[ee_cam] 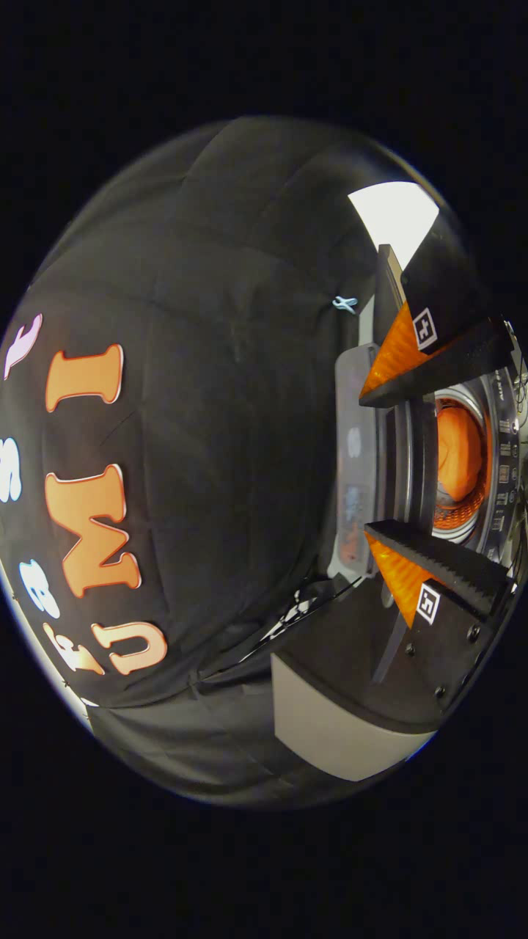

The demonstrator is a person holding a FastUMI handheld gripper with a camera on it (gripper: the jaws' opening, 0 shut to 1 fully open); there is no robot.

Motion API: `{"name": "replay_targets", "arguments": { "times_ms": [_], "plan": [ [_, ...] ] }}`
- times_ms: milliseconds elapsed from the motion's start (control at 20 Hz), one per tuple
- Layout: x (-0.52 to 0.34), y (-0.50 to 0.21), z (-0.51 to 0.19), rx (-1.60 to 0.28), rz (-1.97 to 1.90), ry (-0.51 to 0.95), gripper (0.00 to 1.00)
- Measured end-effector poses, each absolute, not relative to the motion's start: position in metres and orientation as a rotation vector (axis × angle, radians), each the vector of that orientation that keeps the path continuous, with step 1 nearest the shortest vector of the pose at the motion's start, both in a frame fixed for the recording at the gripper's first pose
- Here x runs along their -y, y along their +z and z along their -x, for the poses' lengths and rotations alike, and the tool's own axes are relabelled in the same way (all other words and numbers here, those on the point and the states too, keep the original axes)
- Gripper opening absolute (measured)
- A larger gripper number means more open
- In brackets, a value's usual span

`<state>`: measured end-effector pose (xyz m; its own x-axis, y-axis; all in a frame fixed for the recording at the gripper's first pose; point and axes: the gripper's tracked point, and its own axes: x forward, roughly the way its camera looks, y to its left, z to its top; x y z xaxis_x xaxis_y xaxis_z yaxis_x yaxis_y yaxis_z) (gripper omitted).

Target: Put the clothes into the washing machine and then close the washing machine lid.

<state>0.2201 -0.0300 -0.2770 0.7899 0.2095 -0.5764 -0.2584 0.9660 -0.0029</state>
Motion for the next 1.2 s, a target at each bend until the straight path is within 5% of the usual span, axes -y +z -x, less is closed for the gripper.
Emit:
{"name": "replay_targets", "arguments": {
  "times_ms": [400,1200],
  "plan": [
    [0.06,-0.286,-0.196,-0.62,0.053,0.209,0.99],
    [0.031,-0.122,-0.193,-0.332,0.039,0.171,0.98]
  ]
}}
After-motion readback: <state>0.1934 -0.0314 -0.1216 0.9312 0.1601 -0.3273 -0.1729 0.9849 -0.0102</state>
